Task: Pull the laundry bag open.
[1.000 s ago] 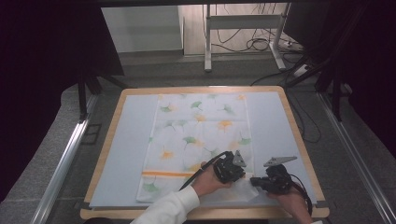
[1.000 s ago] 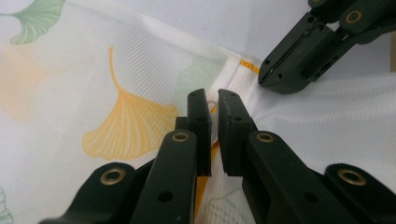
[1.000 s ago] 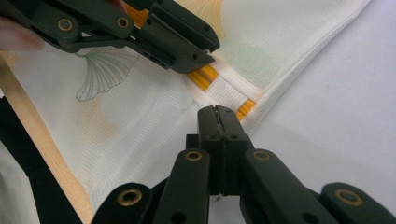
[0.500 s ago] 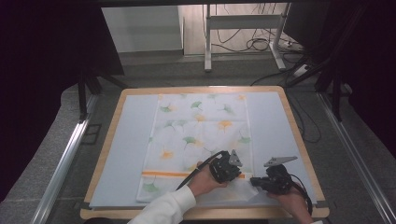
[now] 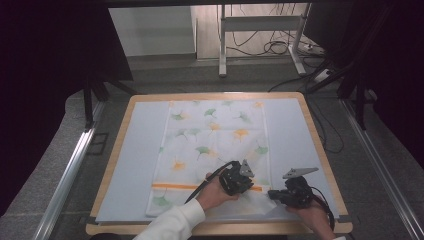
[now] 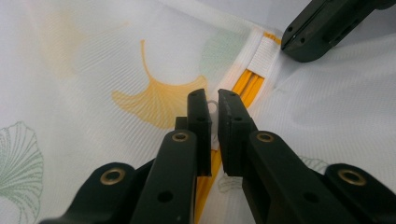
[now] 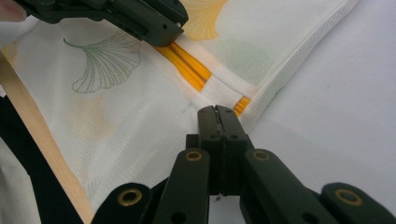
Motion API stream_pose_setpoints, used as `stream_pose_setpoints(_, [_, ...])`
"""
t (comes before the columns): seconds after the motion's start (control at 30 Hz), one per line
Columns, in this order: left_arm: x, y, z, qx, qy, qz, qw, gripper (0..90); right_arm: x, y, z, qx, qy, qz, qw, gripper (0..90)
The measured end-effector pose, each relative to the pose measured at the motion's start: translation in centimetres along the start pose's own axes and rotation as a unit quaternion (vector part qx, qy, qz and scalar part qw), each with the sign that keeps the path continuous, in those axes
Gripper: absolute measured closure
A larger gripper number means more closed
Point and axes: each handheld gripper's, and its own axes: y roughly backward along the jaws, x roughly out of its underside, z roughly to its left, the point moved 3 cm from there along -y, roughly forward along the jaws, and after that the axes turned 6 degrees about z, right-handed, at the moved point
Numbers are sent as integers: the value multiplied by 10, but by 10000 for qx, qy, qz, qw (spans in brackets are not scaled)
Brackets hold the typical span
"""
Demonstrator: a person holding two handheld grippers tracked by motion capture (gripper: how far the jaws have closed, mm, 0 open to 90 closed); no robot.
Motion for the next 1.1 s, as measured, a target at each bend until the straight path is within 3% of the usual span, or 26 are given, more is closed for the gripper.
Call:
stream_pose_setpoints(0.6, [12, 7, 8, -32, 142, 23, 9999, 844, 0, 0, 0, -20, -6, -6, 10000, 900])
stream_pose_setpoints(1.1, [21, 13, 12, -69, 128, 61, 9999, 844, 0, 0, 0, 1, 12, 10, 10000, 900])
